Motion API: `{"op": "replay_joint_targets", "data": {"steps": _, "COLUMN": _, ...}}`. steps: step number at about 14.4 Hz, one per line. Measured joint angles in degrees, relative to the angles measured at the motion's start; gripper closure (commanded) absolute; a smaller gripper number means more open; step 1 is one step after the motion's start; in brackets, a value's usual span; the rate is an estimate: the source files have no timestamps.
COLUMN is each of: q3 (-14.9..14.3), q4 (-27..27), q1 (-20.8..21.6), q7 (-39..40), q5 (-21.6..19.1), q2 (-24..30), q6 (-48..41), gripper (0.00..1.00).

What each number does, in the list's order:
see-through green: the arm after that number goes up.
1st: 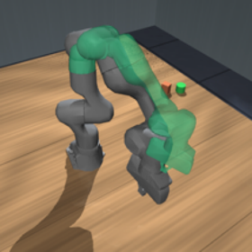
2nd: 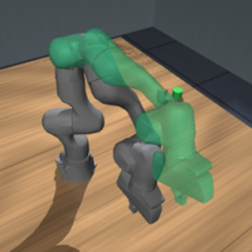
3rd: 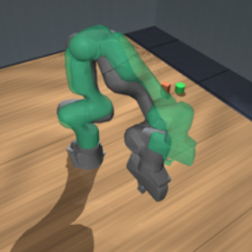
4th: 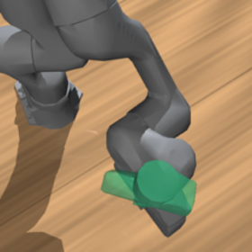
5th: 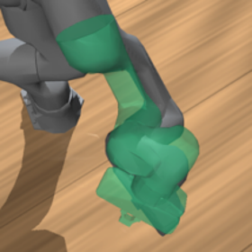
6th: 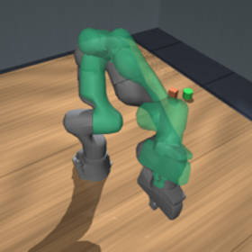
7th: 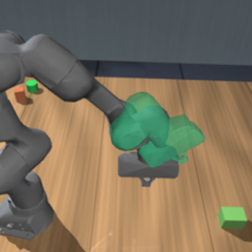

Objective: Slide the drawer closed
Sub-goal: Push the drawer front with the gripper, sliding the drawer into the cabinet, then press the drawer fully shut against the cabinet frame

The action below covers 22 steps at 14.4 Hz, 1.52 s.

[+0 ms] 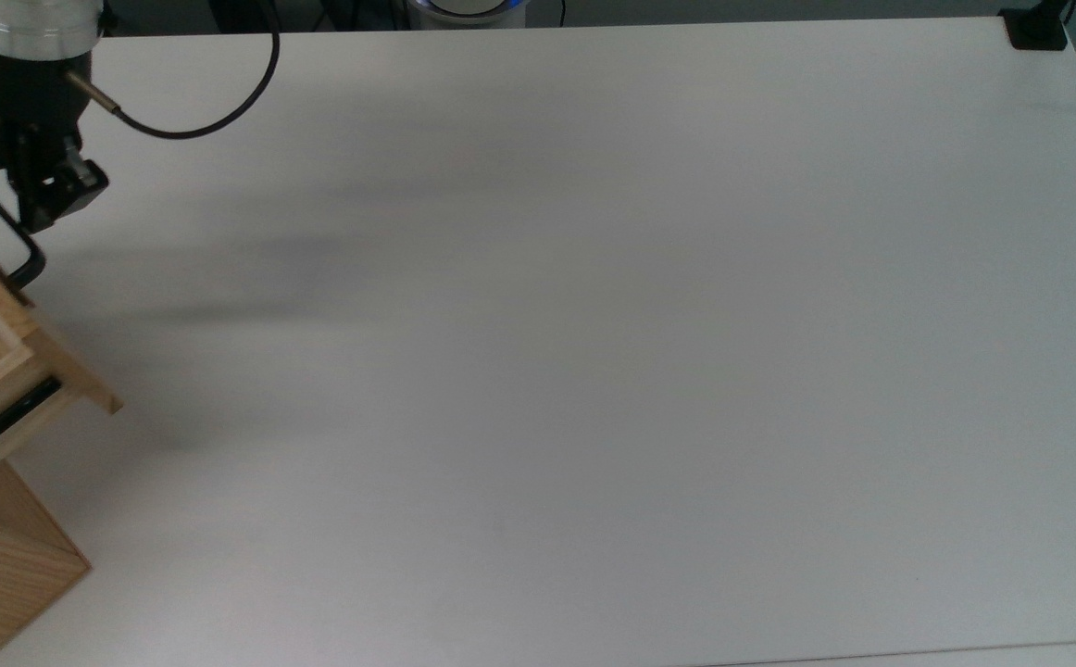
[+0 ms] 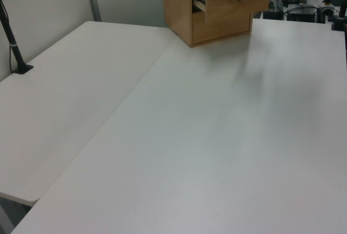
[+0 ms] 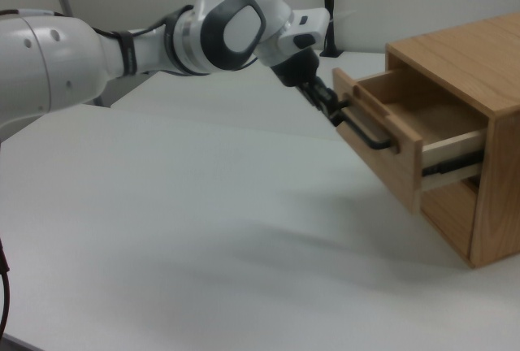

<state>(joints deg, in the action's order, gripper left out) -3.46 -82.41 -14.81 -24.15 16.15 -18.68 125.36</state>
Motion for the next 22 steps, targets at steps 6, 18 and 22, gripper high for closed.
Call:
{"op": "replay_joint_targets", "data": {"steps": 6, "q3": -1.6, "q4": 0.7, "q1": -1.6, "q7": 0.0, "q5": 2.8, "q2": -2.2, "q6": 8.9, "gripper": 0.93}}
{"op": "replay_joint_targets", "data": {"steps": 18, "q3": -3.2, "q4": 2.6, "q1": -1.6, "q7": -2.4, "q5": 8.3, "q2": -7.0, "q6": 15.3, "gripper": 0.92}}
{"op": "replay_joint_targets", "data": {"steps": 22, "q3": -3.8, "q4": 3.8, "q1": -1.6, "q7": -3.2, "q5": 9.5, "q2": -8.3, "q6": 16.7, "gripper": 0.92}}
